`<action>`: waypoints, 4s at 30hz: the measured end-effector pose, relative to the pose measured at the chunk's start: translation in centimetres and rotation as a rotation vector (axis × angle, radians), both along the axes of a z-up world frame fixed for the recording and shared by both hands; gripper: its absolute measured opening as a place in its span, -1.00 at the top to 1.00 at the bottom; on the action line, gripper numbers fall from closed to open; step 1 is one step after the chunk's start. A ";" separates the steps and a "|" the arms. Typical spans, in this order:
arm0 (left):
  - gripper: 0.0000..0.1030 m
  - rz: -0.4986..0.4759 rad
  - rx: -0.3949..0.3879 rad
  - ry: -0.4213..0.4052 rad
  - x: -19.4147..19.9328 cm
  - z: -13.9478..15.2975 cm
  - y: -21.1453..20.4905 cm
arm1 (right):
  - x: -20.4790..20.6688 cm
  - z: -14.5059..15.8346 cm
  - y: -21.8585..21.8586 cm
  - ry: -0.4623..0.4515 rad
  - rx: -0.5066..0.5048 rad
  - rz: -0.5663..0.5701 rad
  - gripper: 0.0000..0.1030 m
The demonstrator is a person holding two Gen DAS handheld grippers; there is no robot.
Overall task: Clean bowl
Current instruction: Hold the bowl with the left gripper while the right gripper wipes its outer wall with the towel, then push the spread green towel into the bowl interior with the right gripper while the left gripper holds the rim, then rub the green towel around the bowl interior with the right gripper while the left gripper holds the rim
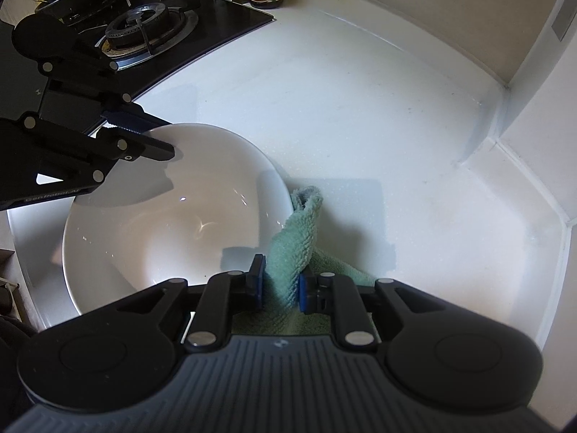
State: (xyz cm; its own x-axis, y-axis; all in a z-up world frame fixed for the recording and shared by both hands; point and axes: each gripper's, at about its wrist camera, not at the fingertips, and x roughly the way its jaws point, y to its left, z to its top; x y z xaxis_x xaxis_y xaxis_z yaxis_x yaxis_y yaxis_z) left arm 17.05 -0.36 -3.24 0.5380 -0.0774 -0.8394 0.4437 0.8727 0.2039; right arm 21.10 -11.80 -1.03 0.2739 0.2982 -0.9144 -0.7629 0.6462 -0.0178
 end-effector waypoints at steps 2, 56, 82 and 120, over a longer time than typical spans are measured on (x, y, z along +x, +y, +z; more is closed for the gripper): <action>0.84 0.001 -0.004 0.000 0.0 0.0 0.0 | 0.0 0.0 0.1 -0.001 -0.001 -0.001 0.71; 0.80 0.241 -0.293 0.008 -3.2 1.4 4.0 | -3.1 4.2 1.7 0.038 0.143 0.017 0.82; 0.83 0.209 -0.303 0.018 -2.7 1.0 3.7 | -4.6 -2.0 7.5 0.123 -0.297 0.326 0.90; 0.87 0.202 -0.269 0.023 -2.5 1.3 3.4 | -13.2 -0.3 5.0 -0.065 -0.330 0.439 0.85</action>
